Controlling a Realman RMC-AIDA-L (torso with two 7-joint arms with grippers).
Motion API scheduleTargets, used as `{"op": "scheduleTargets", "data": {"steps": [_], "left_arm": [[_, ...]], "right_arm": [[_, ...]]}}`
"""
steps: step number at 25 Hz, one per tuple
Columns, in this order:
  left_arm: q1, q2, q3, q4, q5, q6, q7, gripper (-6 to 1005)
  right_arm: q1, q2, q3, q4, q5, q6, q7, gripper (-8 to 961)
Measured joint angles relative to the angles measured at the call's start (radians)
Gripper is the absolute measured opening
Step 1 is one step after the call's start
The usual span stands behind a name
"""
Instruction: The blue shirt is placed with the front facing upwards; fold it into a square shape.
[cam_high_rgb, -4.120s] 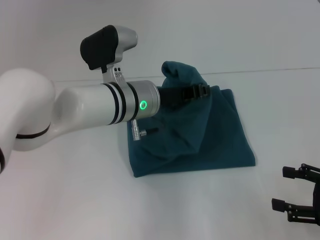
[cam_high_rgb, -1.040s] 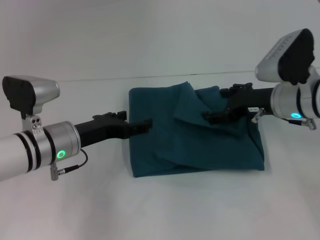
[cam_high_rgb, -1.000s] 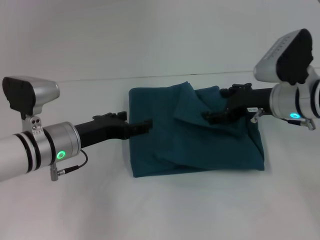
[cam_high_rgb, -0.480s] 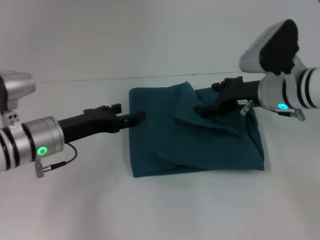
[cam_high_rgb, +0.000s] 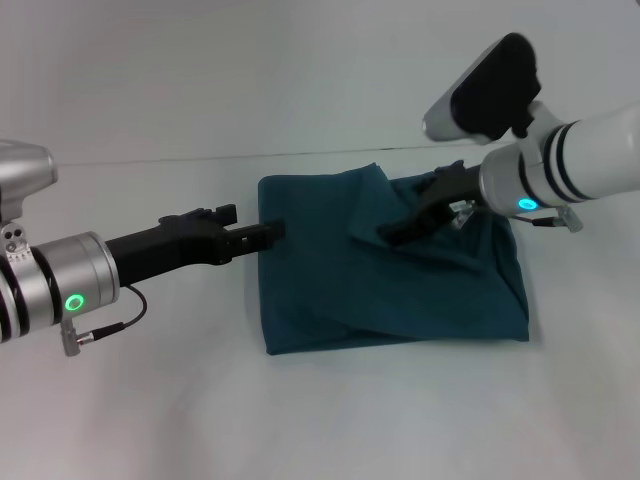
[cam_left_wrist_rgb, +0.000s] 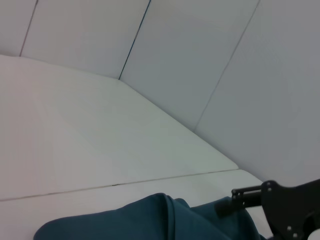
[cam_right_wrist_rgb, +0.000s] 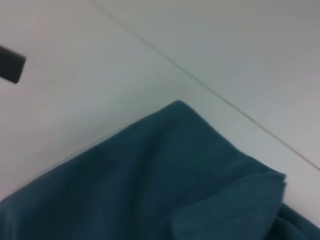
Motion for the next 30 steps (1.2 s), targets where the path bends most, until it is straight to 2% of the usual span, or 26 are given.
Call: {"op": "scheduleTargets", "data": {"steps": [9, 17, 21, 30], "left_arm": [[0.000, -0.002, -0.003, 0.001, 0.000, 0.019, -0.001, 921], [0.000, -0.005, 0.000, 0.002, 0.000, 0.023, -0.003, 920], [0.000, -0.005, -0.002, 0.001, 0.000, 0.023, -0.003, 920], [0.000, -0.008, -0.003, 0.000, -0.001, 0.023, -0.003, 920]], "right_arm": [[0.003, 0.007, -0.085, 0.018, -0.004, 0.033, 0.034, 916], [0.000, 0.007, -0.177, 0.081, -0.011, 0.134, 0.042, 916], [0.005, 0.009, -0.217, 0.091, -0.063, 0.194, 0.087, 916], [0.002, 0.005, -0.233, 0.100, -0.082, 0.292, 0.136, 916]]}}
